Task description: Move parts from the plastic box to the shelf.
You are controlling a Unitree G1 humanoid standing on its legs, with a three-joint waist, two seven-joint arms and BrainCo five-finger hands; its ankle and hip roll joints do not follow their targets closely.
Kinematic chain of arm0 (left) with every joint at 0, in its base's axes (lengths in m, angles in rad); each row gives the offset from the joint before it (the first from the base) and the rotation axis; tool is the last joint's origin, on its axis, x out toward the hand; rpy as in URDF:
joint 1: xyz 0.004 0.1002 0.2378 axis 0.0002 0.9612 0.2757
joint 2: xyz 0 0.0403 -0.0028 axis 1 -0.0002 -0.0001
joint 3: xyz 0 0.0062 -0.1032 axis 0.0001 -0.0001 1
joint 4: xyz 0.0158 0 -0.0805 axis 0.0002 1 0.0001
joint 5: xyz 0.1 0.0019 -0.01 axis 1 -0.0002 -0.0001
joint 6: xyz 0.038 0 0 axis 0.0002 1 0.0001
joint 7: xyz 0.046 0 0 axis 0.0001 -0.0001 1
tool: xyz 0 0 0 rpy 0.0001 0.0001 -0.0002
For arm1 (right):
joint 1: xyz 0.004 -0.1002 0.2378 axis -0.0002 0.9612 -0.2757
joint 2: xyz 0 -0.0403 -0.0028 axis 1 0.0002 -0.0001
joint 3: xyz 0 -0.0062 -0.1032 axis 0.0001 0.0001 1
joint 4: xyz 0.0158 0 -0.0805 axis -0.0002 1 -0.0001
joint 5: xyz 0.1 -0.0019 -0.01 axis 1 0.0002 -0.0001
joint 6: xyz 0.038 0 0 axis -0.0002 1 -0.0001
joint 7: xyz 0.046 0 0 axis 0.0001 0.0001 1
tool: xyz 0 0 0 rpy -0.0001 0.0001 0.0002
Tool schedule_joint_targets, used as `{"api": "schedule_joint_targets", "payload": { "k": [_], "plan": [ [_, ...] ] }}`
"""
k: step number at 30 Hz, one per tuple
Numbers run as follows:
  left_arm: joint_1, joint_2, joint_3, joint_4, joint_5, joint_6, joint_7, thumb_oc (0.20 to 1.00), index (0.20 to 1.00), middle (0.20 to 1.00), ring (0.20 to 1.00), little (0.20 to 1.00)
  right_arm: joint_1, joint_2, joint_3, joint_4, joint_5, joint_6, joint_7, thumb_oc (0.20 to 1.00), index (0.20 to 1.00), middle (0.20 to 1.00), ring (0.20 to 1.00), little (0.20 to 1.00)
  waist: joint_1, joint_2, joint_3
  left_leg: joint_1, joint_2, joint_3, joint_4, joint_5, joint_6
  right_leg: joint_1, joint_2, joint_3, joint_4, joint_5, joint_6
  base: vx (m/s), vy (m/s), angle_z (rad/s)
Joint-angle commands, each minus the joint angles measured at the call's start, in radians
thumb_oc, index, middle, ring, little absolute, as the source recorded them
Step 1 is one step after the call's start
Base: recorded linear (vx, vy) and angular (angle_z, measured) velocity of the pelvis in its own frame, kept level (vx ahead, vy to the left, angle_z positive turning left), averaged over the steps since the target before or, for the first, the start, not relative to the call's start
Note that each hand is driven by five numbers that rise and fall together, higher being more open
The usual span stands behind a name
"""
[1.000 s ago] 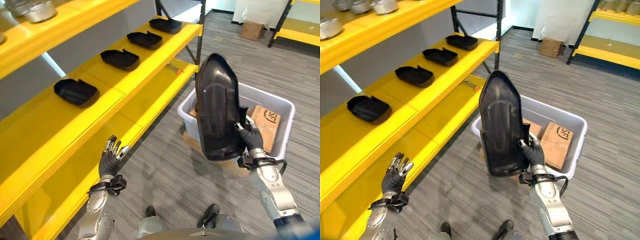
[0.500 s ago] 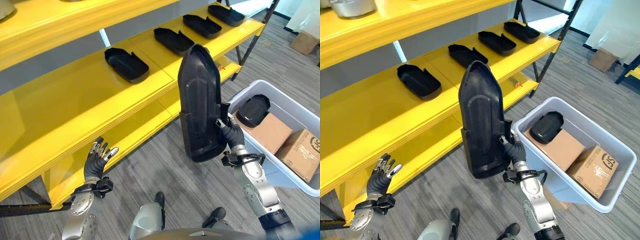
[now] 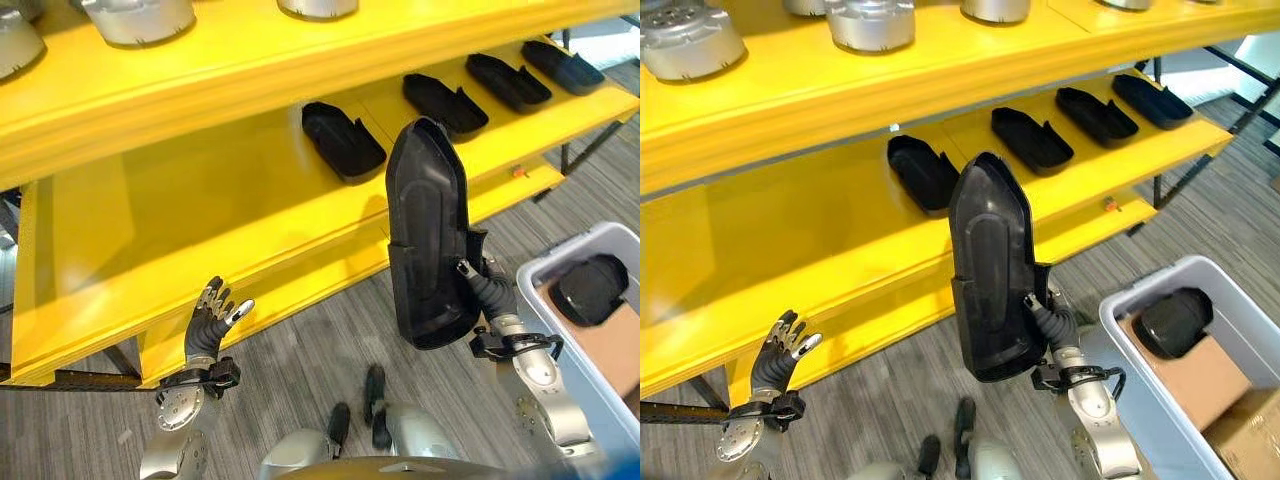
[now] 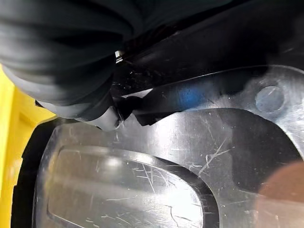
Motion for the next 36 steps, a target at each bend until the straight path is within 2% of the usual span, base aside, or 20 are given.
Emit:
{"api": "schedule_joint_targets", "payload": {
  "k": [1,4,5,6,7,9,11,13,14,15,16,17,18,19,20,29,30,32,35,36],
  "plan": [
    [0.003,0.037,0.044,-0.096,0.022,-0.037,-0.015,1.000,1.000,1.000,1.000,1.000,-0.024,-0.024,-0.030,-0.103,0.042,-0.059,0.032,0.200,0.200,0.200,0.200,0.200,-0.006,-0.001,-0.054,-0.054,0.084,0.044,-0.065,0.046,-0.038,0.039,-0.032,-0.014,0.072,-0.110,0.143,0.05,-0.104,-0.13],
    [0.021,0.029,0.052,-0.101,0.014,-0.032,-0.012,1.000,1.000,1.000,1.000,1.000,-0.020,-0.038,-0.027,-0.108,0.062,-0.054,0.044,0.200,0.200,0.200,0.200,0.200,-0.002,-0.005,-0.053,-0.068,0.081,0.042,-0.003,0.022,-0.051,0.061,-0.035,-0.028,0.061,-0.125,0.133,0.01,-0.125,-0.03],
    [0.015,0.028,0.052,-0.103,0.008,-0.032,-0.017,1.000,1.000,1.000,1.000,1.000,-0.028,-0.059,-0.036,-0.115,0.072,-0.061,0.044,0.200,0.200,0.200,0.200,0.200,0.002,-0.010,-0.033,-0.125,0.059,0.057,0.125,0.004,-0.080,0.068,-0.050,-0.040,0.060,-0.133,0.121,-0.04,-0.099,0.15],
    [0.015,0.028,0.053,-0.104,0.008,-0.032,-0.017,1.000,1.000,1.000,1.000,1.000,-0.028,-0.059,-0.036,-0.114,0.073,-0.062,0.044,0.200,0.200,0.200,0.200,0.200,0.000,-0.008,-0.033,-0.133,0.059,0.056,0.137,-0.002,-0.080,0.066,-0.050,-0.042,0.061,-0.133,0.121,-0.07,-0.067,0.44],
    [0.009,0.025,0.051,-0.099,0.002,-0.033,-0.020,1.000,1.000,1.000,1.000,1.000,-0.030,-0.069,-0.043,-0.118,0.070,-0.065,0.044,0.200,0.200,0.200,0.200,0.200,-0.001,-0.009,-0.023,-0.165,0.062,0.075,0.191,0.002,-0.101,0.066,-0.055,-0.052,0.067,-0.141,0.114,-0.09,-0.027,0.72],
    [-0.009,0.030,0.051,-0.109,0.002,-0.033,-0.013,1.000,1.000,1.000,1.000,1.000,-0.052,-0.084,-0.047,-0.125,0.059,-0.072,0.030,0.200,0.200,0.200,0.200,0.200,-0.008,-0.026,0.000,-0.194,0.192,0.205,0.275,-0.007,-0.102,0.062,-0.091,-0.081,0.103,-0.159,0.106,-0.08,-0.034,0.55],
    [-0.001,0.031,0.054,-0.117,0.008,-0.030,-0.012,1.000,1.000,1.000,1.000,1.000,-0.052,-0.076,-0.043,-0.125,0.056,-0.069,0.021,0.200,0.200,0.200,0.200,0.200,-0.009,-0.031,-0.009,-0.177,0.280,0.210,0.219,0.023,-0.102,0.058,-0.105,-0.084,0.117,-0.174,0.110,0.01,0.018,0.68],
    [0.003,0.028,0.051,-0.124,0.010,-0.028,-0.004,1.000,1.000,1.000,1.000,1.000,-0.047,-0.071,-0.034,-0.125,0.062,-0.065,0.017,0.200,0.200,0.200,0.200,0.200,-0.019,-0.016,-0.025,-0.138,0.401,0.205,0.107,0.117,-0.126,0.035,-0.124,-0.100,0.175,-0.209,0.115,0.03,0.106,0.41],
    [-0.001,0.029,0.046,-0.126,0.011,-0.028,-0.001,1.000,1.000,1.000,1.000,1.000,-0.056,-0.071,-0.024,-0.119,0.066,-0.064,0.011,0.200,0.200,0.200,0.200,0.200,-0.018,-0.005,-0.026,-0.138,0.439,0.196,0.081,0.176,-0.136,0.023,-0.137,-0.106,0.203,-0.215,0.119,0.01,0.192,0.34],
    [-0.007,0.033,0.046,-0.128,0.008,-0.026,0.001,1.000,1.000,1.000,1.000,1.000,-0.067,-0.075,-0.020,-0.116,0.066,-0.063,0.006,0.200,0.200,0.200,0.200,0.200,-0.023,0.008,-0.029,-0.130,0.469,0.205,0.023,0.206,-0.145,0.007,-0.147,-0.115,0.239,-0.235,0.123,0.00,0.133,0.36],
    [-0.007,0.032,0.047,-0.128,0.008,-0.026,0.001,1.000,1.000,1.000,1.000,1.000,-0.068,-0.076,-0.020,-0.116,0.066,-0.063,0.006,0.200,0.200,0.200,0.200,0.200,-0.023,0.008,-0.029,-0.125,0.469,0.207,0.013,0.212,-0.146,0.003,-0.148,-0.114,0.246,-0.240,0.123,0.02,0.217,0.32],
    [-0.027,0.036,0.033,-0.120,0.000,-0.023,-0.006,1.000,1.000,1.000,1.000,1.000,-0.082,-0.082,-0.013,-0.113,0.065,-0.063,0.004,0.200,0.200,0.200,0.200,0.200,-0.028,0.036,-0.035,-0.104,0.494,0.260,-0.043,0.235,-0.167,-0.014,-0.176,-0.148,0.302,-0.255,0.132,0.08,0.247,0.14],
    [-0.028,0.038,0.025,-0.116,-0.004,-0.025,-0.022,1.000,1.000,1.000,1.000,1.000,-0.084,-0.069,-0.001,-0.107,0.081,-0.059,0.015,0.200,0.200,0.200,0.200,0.200,-0.020,0.060,-0.048,-0.070,0.498,0.283,-0.105,0.215,-0.194,-0.029,-0.187,-0.168,0.345,-0.268,0.135,0.08,0.251,0.26],
    [-0.027,0.038,0.025,-0.117,-0.004,-0.025,-0.022,1.000,1.000,1.000,1.000,1.000,-0.084,-0.069,-0.001,-0.107,0.082,-0.060,0.015,0.200,0.200,0.200,0.200,0.200,-0.019,0.060,-0.049,-0.070,0.498,0.284,-0.106,0.215,-0.194,-0.030,-0.188,-0.167,0.347,-0.270,0.136,0.12,0.241,0.63],
    [-0.029,0.053,0.019,-0.123,-0.008,-0.022,-0.036,1.000,1.000,1.000,1.000,1.000,-0.107,-0.063,0.014,-0.095,0.108,-0.051,0.019,0.200,0.200,0.200,0.200,0.200,-0.003,0.064,-0.046,-0.071,0.465,0.250,-0.083,0.196,-0.198,-0.015,-0.217,-0.182,0.351,-0.261,0.145,0.10,0.189,0.54],
    [-0.034,0.116,0.020,-0.131,-0.019,-0.017,-0.044,1.000,1.000,1.000,1.000,1.000,-0.237,-0.057,0.035,-0.018,0.119,-0.030,-0.015,0.200,0.200,0.200,0.200,0.200,0.059,0.035,-0.040,-0.131,0.380,0.216,0.066,0.073,-0.174,0.073,-0.311,-0.237,0.324,-0.230,0.195,0.10,0.139,0.37],
    [-0.044,0.133,0.007,-0.132,-0.028,-0.017,-0.043,1.000,1.000,1.000,1.000,1.000,-0.306,-0.061,0.043,0.030,0.109,-0.027,-0.046,0.200,0.200,0.200,0.200,0.200,0.088,0.028,-0.040,-0.161,0.350,0.184,0.090,0.057,-0.168,0.095,-0.326,-0.255,0.315,-0.223,0.202,0.09,0.117,0.48],
    [-0.047,0.142,0.002,-0.132,-0.031,-0.015,-0.044,1.000,1.000,1.000,1.000,1.000,-0.332,-0.067,0.042,0.051,0.110,-0.025,-0.051,0.200,0.200,0.200,0.200,0.200,0.100,0.026,-0.042,-0.173,0.339,0.172,0.098,0.052,-0.165,0.102,-0.330,-0.264,0.311,-0.223,0.204,0.07,0.069,0.43],
    [-0.072,0.182,-0.034,-0.137,-0.054,-0.014,-0.037,1.000,1.000,1.000,1.000,1.000,-0.499,-0.091,0.076,0.178,0.101,-0.012,-0.121,0.200,0.200,0.200,0.200,0.200,0.155,0.019,-0.025,-0.234,0.301,0.132,0.163,0.031,-0.165,0.102,-0.347,-0.291,0.333,-0.238,0.203,0.02,0.031,0.32],
    [-0.073,0.182,-0.033,-0.136,-0.054,-0.014,-0.037,1.000,1.000,1.000,1.000,1.000,-0.501,-0.091,0.076,0.180,0.101,-0.013,-0.121,0.200,0.200,0.200,0.200,0.200,0.154,0.019,-0.024,-0.236,0.301,0.132,0.165,0.030,-0.165,0.101,-0.348,-0.291,0.334,-0.239,0.203,-0.05,0.011,0.34]
  ]
}}
